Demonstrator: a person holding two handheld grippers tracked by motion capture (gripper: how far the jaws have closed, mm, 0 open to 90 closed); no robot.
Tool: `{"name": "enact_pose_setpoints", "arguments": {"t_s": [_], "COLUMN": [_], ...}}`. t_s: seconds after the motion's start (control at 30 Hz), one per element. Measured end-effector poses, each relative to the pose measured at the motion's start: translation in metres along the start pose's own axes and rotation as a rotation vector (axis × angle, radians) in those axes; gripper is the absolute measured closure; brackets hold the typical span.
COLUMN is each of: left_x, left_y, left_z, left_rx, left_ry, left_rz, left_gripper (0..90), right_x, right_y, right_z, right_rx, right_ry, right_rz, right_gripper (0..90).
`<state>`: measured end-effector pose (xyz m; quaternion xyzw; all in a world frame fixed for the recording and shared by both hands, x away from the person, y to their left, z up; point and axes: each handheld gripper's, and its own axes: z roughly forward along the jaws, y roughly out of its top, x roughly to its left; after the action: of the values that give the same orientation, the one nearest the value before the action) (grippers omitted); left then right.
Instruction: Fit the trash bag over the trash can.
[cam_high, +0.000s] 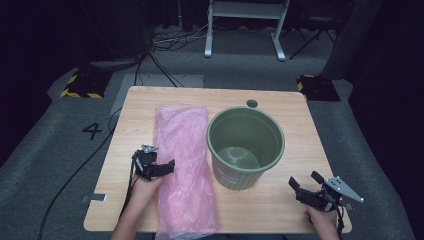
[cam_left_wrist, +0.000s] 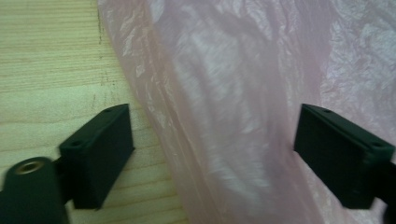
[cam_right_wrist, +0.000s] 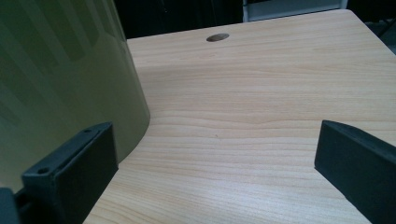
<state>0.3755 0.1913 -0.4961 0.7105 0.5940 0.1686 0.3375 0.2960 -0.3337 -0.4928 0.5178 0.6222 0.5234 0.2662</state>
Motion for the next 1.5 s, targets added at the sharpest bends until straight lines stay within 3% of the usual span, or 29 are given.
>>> {"name": "enact_pose_setpoints", "arguments": {"t_s": [0.07,0.13,0.2,0.27,0.33,0.4,0.53,0.6,0.93,0.97,1.03,1.17,1.5], "left_x": [-0.005,-0.011,-0.014,-0.016,-0.018,-0.015,-0.012,-0.011,-0.002,-0.002,-0.005,-0.014,-0.033], "left_y": [-0.001,-0.003,-0.003,-0.005,-0.006,-0.006,-0.007,-0.005,0.001,0.004,0.009,0.02,0.065], "left_z": [0.0,0.0,-0.001,-0.002,-0.001,-0.001,-0.003,-0.009,-0.045,-0.053,-0.068,-0.088,-0.122], "left_rx": [0.003,-0.003,-0.011,-0.023,-0.033,-0.023,-0.055,-0.104,-0.396,-0.444,-0.539,-0.639,-0.715], "left_ry": [0.022,0.05,0.065,0.043,0.026,-0.047,-0.183,-0.266,-0.488,-0.486,-0.438,-0.395,-0.332], "left_rz": [0.031,0.057,0.057,0.05,0.078,0.041,0.026,-0.014,-0.256,-0.267,-0.238,-0.205,-0.119], "left_gripper": [17.1,25.1,38.4,53.6,70.2,84.7,89.3,89.5,89.5,89.5,89.5,89.5,89.4], "right_x": [0.0,0.001,0.002,0.003,0.004,0.005,0.005,0.004,0.004,0.004,0.004,0.004,0.004], "right_y": [-0.001,-0.002,-0.002,-0.002,-0.003,-0.003,-0.003,-0.003,-0.004,-0.004,-0.004,-0.002,-0.001], "right_z": [0.0,0.0,0.0,0.001,0.002,0.002,0.001,0.001,0.0,0.0,0.0,-0.001,-0.004], "right_rx": [0.006,0.014,0.014,0.017,0.022,0.025,0.015,0.011,0.002,0.001,0.002,-0.009,-0.023], "right_ry": [0.002,0.005,0.001,-0.007,-0.007,-0.004,0.009,0.007,0.004,0.004,0.003,0.008,0.007], "right_rz": [-0.001,0.001,-0.011,-0.021,-0.026,-0.029,-0.021,-0.019,-0.022,-0.022,-0.022,-0.018,-0.016], "right_gripper": [0.0,0.0,0.0,0.0,0.0,0.0,0.0,0.0,0.0,0.0,0.0,0.0,0.0]}}
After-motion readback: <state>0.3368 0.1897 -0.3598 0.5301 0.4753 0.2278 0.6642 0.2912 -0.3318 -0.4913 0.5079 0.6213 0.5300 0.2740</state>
